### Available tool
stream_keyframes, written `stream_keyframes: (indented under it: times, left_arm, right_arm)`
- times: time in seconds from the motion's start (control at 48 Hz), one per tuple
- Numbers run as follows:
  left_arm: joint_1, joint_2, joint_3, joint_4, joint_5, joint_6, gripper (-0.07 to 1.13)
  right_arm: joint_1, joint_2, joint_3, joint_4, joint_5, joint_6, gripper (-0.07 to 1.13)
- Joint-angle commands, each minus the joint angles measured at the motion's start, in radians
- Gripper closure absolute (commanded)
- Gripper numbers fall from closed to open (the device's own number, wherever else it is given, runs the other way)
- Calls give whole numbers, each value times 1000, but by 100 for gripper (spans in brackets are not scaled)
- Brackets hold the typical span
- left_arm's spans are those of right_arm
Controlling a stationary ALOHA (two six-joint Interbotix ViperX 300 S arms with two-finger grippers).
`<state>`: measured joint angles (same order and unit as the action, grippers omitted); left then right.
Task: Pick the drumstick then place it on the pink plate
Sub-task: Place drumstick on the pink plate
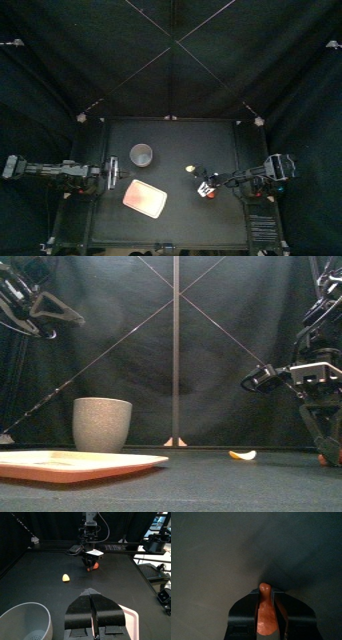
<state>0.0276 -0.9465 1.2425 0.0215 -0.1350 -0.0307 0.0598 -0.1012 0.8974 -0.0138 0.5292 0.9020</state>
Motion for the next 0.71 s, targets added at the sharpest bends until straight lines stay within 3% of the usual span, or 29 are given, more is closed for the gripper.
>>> stream_keyframes:
  times: [0.021, 0.312, 0.708]
  left_arm:
    - [2, 3, -14, 2, -9, 0, 106]
    - [2, 3, -17, 2, -18, 0, 106]
    - [15, 3, -14, 9, -37, 2, 106]
  right_arm:
    - [6, -14, -35, -2, 0, 2, 60]
    - [28, 11, -258, -63, -55, -11, 61]
    - [61, 316, -644, -235, -166, -9, 61]
